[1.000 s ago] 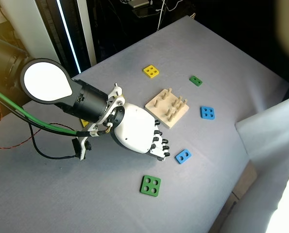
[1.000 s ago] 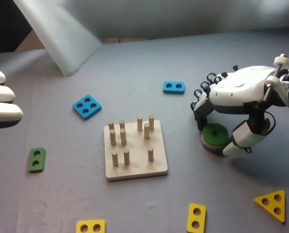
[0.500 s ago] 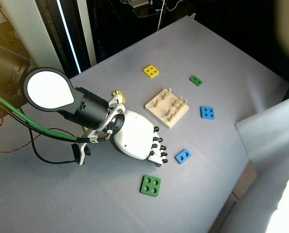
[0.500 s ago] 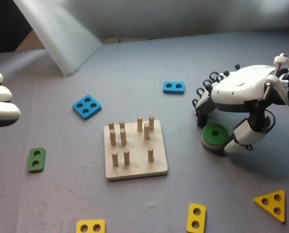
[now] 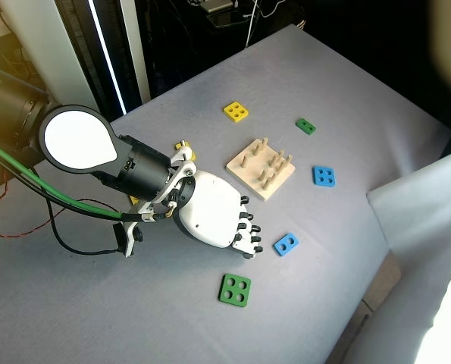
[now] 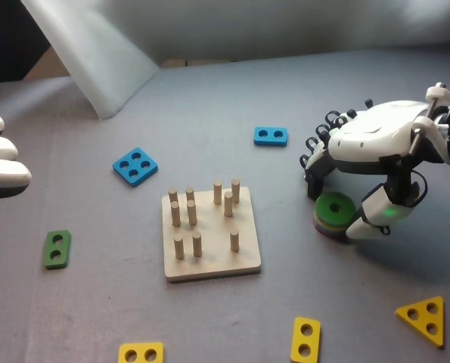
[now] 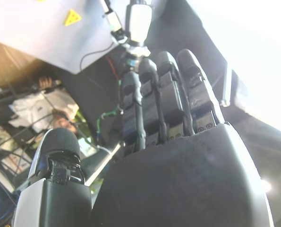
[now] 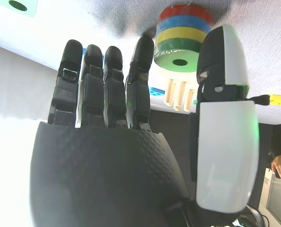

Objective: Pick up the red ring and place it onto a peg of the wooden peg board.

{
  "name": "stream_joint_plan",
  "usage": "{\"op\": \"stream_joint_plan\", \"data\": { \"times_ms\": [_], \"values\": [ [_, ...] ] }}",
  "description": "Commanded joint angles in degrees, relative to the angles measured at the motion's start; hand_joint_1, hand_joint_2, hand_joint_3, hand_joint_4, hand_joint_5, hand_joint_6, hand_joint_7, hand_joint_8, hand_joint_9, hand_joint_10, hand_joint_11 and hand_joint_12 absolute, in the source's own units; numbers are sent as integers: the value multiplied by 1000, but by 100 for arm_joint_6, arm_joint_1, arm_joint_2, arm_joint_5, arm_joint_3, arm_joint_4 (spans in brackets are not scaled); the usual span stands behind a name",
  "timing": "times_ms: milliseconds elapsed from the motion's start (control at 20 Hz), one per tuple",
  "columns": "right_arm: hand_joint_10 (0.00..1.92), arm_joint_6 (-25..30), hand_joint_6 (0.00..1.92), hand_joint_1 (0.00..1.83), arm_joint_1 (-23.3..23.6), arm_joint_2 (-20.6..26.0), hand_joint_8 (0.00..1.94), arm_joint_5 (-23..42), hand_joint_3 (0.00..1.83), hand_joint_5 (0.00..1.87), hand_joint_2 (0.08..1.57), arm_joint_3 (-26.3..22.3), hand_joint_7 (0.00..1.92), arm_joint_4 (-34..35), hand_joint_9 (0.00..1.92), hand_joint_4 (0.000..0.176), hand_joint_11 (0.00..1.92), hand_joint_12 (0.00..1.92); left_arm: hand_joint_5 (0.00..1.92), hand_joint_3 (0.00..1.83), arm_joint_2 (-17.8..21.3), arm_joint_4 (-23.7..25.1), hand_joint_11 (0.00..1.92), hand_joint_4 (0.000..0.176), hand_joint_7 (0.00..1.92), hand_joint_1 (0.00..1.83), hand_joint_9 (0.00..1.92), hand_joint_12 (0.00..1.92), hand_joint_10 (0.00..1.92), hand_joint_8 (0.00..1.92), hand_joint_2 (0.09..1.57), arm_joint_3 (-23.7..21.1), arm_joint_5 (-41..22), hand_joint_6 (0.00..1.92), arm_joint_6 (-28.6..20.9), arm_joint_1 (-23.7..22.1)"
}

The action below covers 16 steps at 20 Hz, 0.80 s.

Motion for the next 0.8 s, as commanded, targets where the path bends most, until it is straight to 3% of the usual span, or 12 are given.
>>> {"op": "stream_joint_plan", "data": {
  "times_ms": [0, 150, 200, 250, 300, 400, 750],
  "values": [
    [5, -10, 505, 1016, -6, -28, 2, 190, 9, 544, 1006, -31, 341, -19, 230, 0, 0, 661, 366, 0, 29, -497, 0, 0, 374, 58, 309, 559, 0, 0, 1285, 29, -86, 3, -15, -78],
    [6, -52, 532, 1084, -21, -28, 6, 170, 9, 587, 1019, -83, 361, -19, 241, 0, 0, 716, 356, 1, 29, -497, 0, 0, 369, 54, 309, 545, 0, 0, 1289, 30, -86, 0, -16, -78],
    [19, -67, 1000, 1127, -20, -27, 14, 166, 9, 838, 1123, -101, 440, -19, 299, 0, 0, 832, 350, 0, 29, -497, 0, 0, 367, 69, 311, 551, 1, 0, 1288, 31, -86, 0, -16, -78],
    [19, -76, 1000, 1127, -20, -27, 14, 154, 9, 838, 1123, -115, 440, -19, 299, 0, 0, 832, 350, 0, 29, -497, 0, 0, 367, 69, 311, 551, 1, 0, 1288, 31, -86, 0, -16, -78],
    [33, -104, 1129, 1135, -19, -26, 23, 144, 1, 874, 1157, -128, 522, -19, 365, 0, 0, 943, 358, 0, 29, -497, 0, 0, 376, 76, 318, 557, 3, 3, 1286, 31, -87, 3, -16, -78],
    [41, -203, 1172, 1134, -20, -26, 23, 113, 2, 867, 1165, -158, 578, -19, 423, 0, 0, 1029, 363, 0, 29, -497, 0, 0, 386, 79, 324, 578, 4, 4, 1286, 31, -87, 3, -16, -78],
    [19, -258, 1190, 1131, -16, -18, 8, 85, 0, 857, 1171, -160, 581, -19, 413, 0, 0, 1047, 379, 0, 36, -496, 0, 0, 395, 68, 326, 556, 7, 7, 1281, 32, -96, 4, -15, -78]
  ]
}}
